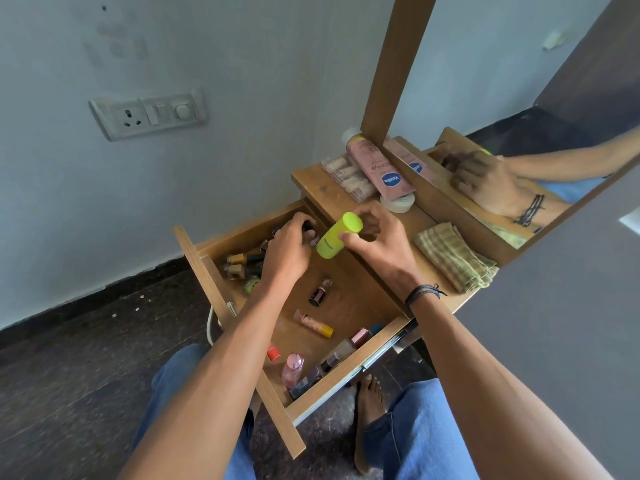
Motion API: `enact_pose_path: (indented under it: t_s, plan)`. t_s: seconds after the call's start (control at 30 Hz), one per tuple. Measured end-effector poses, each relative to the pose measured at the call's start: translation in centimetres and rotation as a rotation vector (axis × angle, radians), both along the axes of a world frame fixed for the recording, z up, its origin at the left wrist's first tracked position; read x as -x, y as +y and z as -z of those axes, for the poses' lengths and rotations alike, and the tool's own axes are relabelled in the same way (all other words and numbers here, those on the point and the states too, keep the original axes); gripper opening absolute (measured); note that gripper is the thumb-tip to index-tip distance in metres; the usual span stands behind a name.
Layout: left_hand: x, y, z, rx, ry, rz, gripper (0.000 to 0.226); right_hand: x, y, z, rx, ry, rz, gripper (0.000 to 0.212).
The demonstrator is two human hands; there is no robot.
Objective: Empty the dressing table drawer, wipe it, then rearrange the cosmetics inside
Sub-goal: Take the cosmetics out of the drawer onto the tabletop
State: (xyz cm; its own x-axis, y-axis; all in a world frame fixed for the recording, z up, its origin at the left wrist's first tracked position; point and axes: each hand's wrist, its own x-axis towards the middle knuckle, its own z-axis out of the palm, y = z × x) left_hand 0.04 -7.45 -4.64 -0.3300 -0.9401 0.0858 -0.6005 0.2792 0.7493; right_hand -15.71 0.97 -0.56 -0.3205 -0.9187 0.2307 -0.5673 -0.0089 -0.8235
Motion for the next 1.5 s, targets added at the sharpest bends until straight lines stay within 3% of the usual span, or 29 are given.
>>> enact_pose_path:
  t_s: [0.2, 0.4, 0.57, 0.73, 0.97, 1.5]
  plan:
    - [-0.2, 0.0, -0.1, 0.095, 0.148, -0.016, 0.018, 0.7, -0.2, -0.3, 0.268, -0.26, 0.31, 0.029]
    - [0.1, -0.3, 0.2, 0.12, 0.303, -0.065, 0.019, 1.3, -1.1, -0.1, 0.288, -0.11, 0.525, 0.041]
    - [0.2, -0.5, 0.2, 0.122, 0.383, -0.054, 0.023, 1.7, -1.9, 0.2, 0.195, 0.016, 0.544, 0.05]
    - [0.3, -0.8, 0.7, 0.103, 0.396, -0.026, 0.027, 1.9, -1.9, 0.1, 0.112, -0.001, 0.552, 0.059]
    - [0.5, -1.0, 0.9, 0.086, 0.4, -0.016, 0.029, 2.1, -1.9, 0.5, 0.094, -0.02, 0.549, 0.048]
    - [0.6, -1.3, 1.0, 0.091, 0.387, -0.028, 0.03, 2.0, -2.3, 0.6, 0.011, -0.01, 0.524, 0.042]
